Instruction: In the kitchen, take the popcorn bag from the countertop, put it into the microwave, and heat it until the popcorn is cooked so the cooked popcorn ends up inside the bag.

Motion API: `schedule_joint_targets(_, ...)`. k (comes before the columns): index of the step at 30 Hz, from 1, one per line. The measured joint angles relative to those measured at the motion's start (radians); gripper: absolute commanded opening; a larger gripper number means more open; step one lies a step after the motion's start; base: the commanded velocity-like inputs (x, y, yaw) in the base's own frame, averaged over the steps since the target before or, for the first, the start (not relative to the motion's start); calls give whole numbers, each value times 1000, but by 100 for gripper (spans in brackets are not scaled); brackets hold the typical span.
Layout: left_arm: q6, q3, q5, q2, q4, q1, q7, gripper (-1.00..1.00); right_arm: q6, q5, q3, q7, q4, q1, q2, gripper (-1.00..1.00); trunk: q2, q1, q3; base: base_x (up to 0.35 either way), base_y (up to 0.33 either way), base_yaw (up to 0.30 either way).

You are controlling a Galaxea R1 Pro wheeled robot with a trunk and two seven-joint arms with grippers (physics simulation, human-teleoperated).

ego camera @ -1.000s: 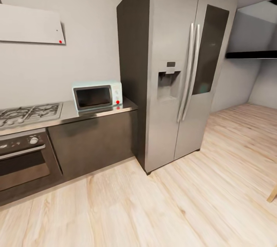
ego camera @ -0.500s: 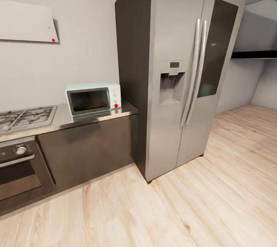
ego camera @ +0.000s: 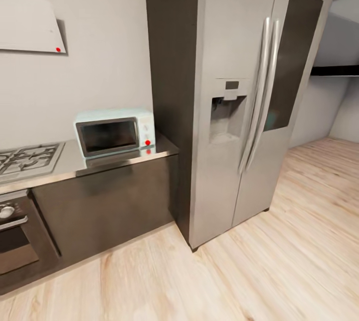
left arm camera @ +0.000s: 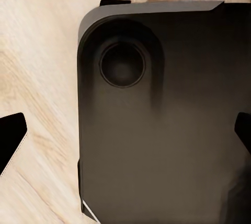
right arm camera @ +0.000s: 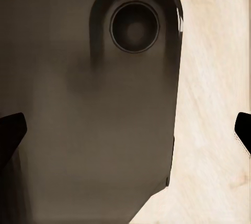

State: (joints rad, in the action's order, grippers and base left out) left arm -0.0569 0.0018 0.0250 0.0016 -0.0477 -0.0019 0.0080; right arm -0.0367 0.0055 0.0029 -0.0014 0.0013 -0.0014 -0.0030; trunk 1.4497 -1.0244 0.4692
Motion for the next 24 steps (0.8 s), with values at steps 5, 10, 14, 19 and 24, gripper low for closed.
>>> schedule_joint_targets(5,0,0,0,1,0,0,0,100,1,-2,1,0,0,0,11,100,0,0,0,322,0,0)
schedule_joint_targets(10,-1,0,0,-3,0,0,0,100,1,1,5,3,0,0,24,100,0,0,0,194,0,0)
schedule_joint_targets(14,-2,-3,-3,-2,-1,0,-1,100,1,2,8,9,0,0,22,100,0,-1,0,15,0,0)
schedule_joint_targets(19,-2,-8,-9,15,0,0,-1,100,2,3,10,6,0,0,19,100,0,-1,0,1,0,164)
schedule_joint_targets(24,-2,-8,-9,13,-1,0,-1,100,3,3,11,5,0,0,17,100,0,-1,0,0,0,266)
